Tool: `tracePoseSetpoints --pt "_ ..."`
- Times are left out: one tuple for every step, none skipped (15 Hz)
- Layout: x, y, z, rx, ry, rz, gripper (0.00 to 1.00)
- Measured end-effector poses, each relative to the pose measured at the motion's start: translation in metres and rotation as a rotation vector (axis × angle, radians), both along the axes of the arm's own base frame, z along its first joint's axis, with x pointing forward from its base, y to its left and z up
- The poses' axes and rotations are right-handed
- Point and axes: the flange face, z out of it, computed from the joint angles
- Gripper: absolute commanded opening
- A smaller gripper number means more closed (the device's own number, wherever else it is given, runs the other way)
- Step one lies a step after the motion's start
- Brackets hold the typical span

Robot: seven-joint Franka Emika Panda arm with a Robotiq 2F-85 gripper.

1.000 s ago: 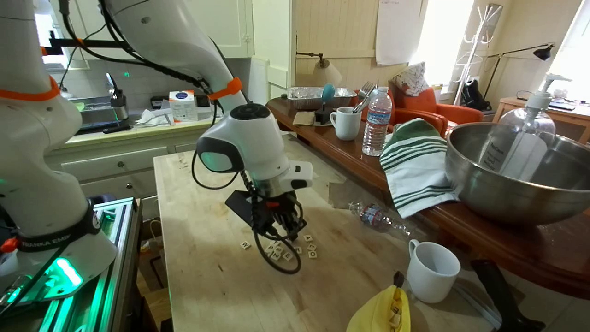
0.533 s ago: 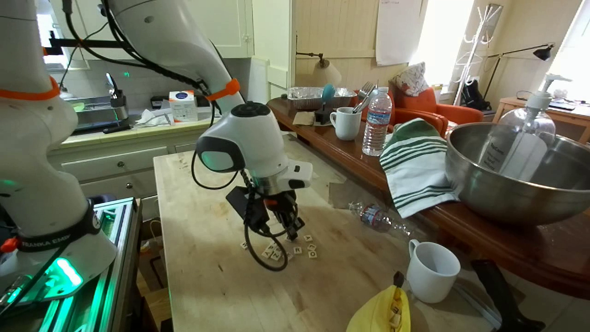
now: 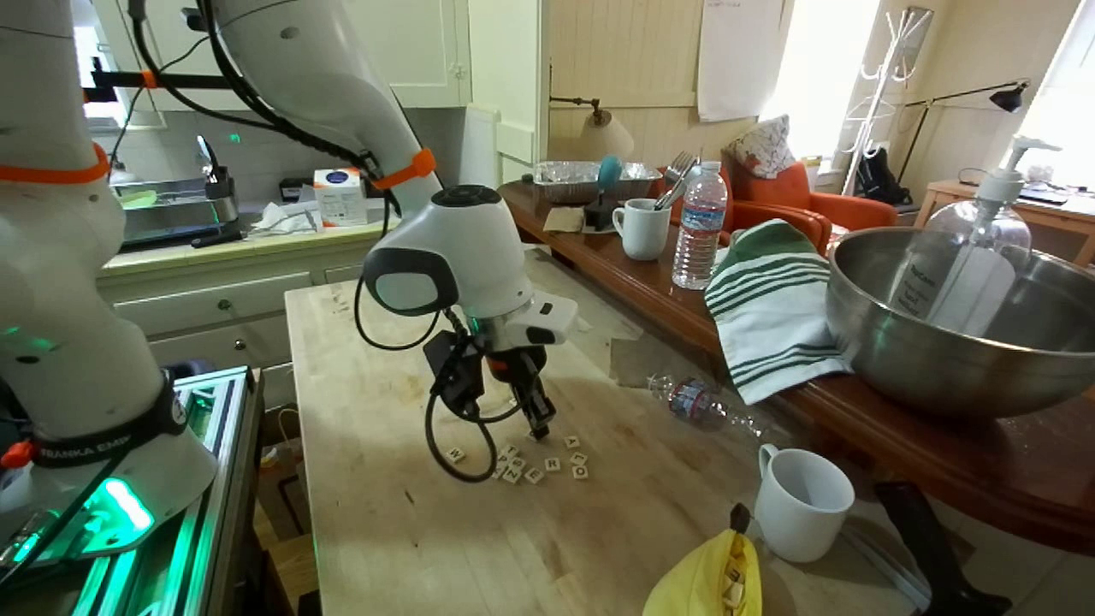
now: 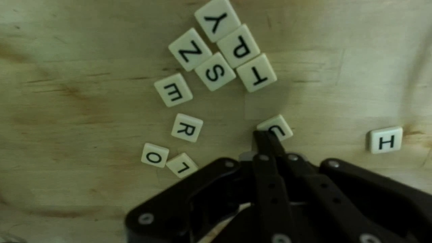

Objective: Spell out the word hurt

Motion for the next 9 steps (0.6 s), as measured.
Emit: tracePoseSetpoints --pt "0.001 0.004 0.000 0.004 -0.001 -0.013 0.00" --pt "0.001 0.007 0.000 0.007 -0.001 -0.026 0.00" --pt "0.002 0.011 0.000 0.011 -0.002 -0.037 0.00" --pt "0.003 0.014 0.000 0.014 -0.002 -0.046 0.00" --pt "0.004 0.018 0.000 0.014 -0.001 -0.051 0.00" --pt "0.005 0.023 0.000 0.014 0.001 -0.062 0.00" --pt "0.006 0.027 0.000 0.014 0.002 -0.072 0.00" --pt "0.006 0.030 0.000 0.015 0.003 -0.082 0.00" --pt "0.007 0.033 0.000 0.015 0.004 -0.092 0.00"
